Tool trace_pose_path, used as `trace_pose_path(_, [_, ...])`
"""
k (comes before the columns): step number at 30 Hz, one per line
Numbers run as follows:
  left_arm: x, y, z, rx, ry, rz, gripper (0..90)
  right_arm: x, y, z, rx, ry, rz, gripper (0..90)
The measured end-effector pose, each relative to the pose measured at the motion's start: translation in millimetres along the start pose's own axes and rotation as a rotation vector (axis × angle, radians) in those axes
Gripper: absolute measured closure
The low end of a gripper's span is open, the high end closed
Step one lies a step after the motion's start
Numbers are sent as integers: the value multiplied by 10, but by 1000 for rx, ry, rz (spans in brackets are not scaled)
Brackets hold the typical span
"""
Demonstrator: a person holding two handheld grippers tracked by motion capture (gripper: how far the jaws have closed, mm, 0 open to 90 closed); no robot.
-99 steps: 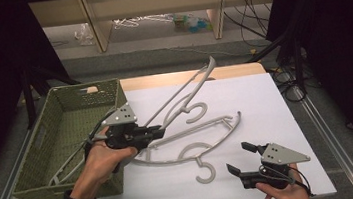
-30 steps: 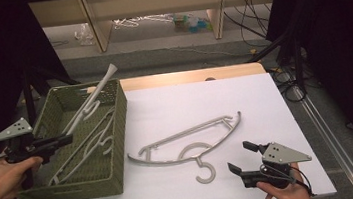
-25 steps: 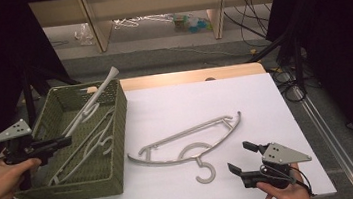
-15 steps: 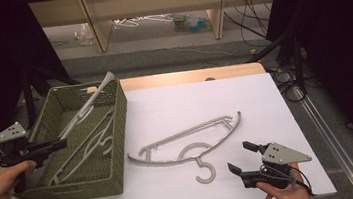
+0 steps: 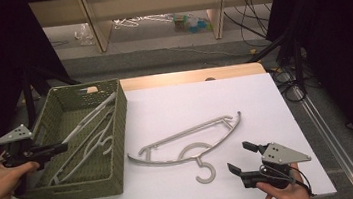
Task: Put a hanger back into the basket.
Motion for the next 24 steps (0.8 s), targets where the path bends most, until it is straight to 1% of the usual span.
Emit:
trace_pose_path(1, [27, 58, 10, 0, -1, -23, 813, -3, 0, 2, 0, -1, 2, 178])
trace_pose_path(2, [27, 58, 10, 0, -1, -23, 813, -3, 0, 2, 0, -1, 2, 178])
trace_pose_path(3, [61, 64, -24, -17, 36, -64, 813, 0, -2, 1, 0, -3, 2, 178])
trace_pose_path(4, [56, 88, -19, -27, 20, -55, 813, -3, -2, 0, -1, -2, 4, 178])
trace_pose_path(5, [56, 88, -19, -27, 20, -55, 813, -3, -2, 0, -1, -2, 4, 178])
trace_pose_path(7, [91, 116, -33, -36, 43, -85, 813, -1, 1, 0, -1, -2, 2, 177])
trace_pose_path(8, [108, 136, -36, -50, 52, -104, 812, -10, 12, -12, -8, 4, 14, 178])
trace_pose_path(9, [127, 148, -42, -65, 80, -134, 813, -3, 3, -4, -4, -3, 5, 178])
trace_pose_path(10, [141, 167, -35, -72, 97, -154, 813, -11, 12, -11, -7, 4, 13, 178])
trace_pose_path(11, [156, 187, -24, -77, 110, -174, 812, 0, -1, 1, 0, -5, -1, 178])
trace_pose_path(12, [167, 215, -15, -91, 108, -183, 812, 2, -2, 0, -2, -6, -4, 178])
trace_pose_path(13, [167, 215, -15, -91, 108, -183, 812, 2, -2, 0, -2, -6, -4, 178])
trace_pose_path(14, [193, 244, -5, -106, 101, -210, 813, 2, -3, -5, -3, -6, -2, 178])
trace_pose_path(15, [195, 266, 1, -115, 94, -198, 812, 0, -2, -4, -3, -5, -2, 178])
trace_pose_path(16, [195, 266, 1, -115, 94, -198, 812, 0, 0, -5, -5, -4, 0, 178])
trace_pose_path(17, [216, 258, 16, -98, 94, -229, 812, 0, 0, -5, -5, -4, 0, 178])
trace_pose_path(18, [247, 282, 25, -93, 94, -248, 810, 4, 0, -7, -5, -2, -2, 178])
trace_pose_path(19, [247, 282, 25, -93, 94, -248, 811, 4, 0, -7, -5, -2, -2, 178])
trace_pose_path(20, [256, 316, 9, -109, 111, -241, 810, 5, 0, -4, -4, -1, -3, 178])
trace_pose_path(21, [256, 316, 9, -109, 111, -241, 808, 5, 0, -4, -4, -1, -3, 178])
trace_pose_path(22, [253, 332, 30, -99, 93, -228, 803, 7, 3, -2, -3, -3, -5, 178])
trace_pose_path(23, [253, 332, 30, -99, 93, -228, 796, 7, 3, -2, -3, -3, -5, 178])
trace_pose_path(24, [256, 311, 37, -92, 91, -240, 796, 7, 3, -6, -5, -2, -5, 178])
Point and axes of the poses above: each handheld gripper's, and its own axes: y roughly forward along the jaws, x roughly out of its underside, z roughly to its right, the point moved 10 cm from there along y, roughly forward along the jaws, and after that the axes turned 10 degrees about -y, right-handed, at the moved point
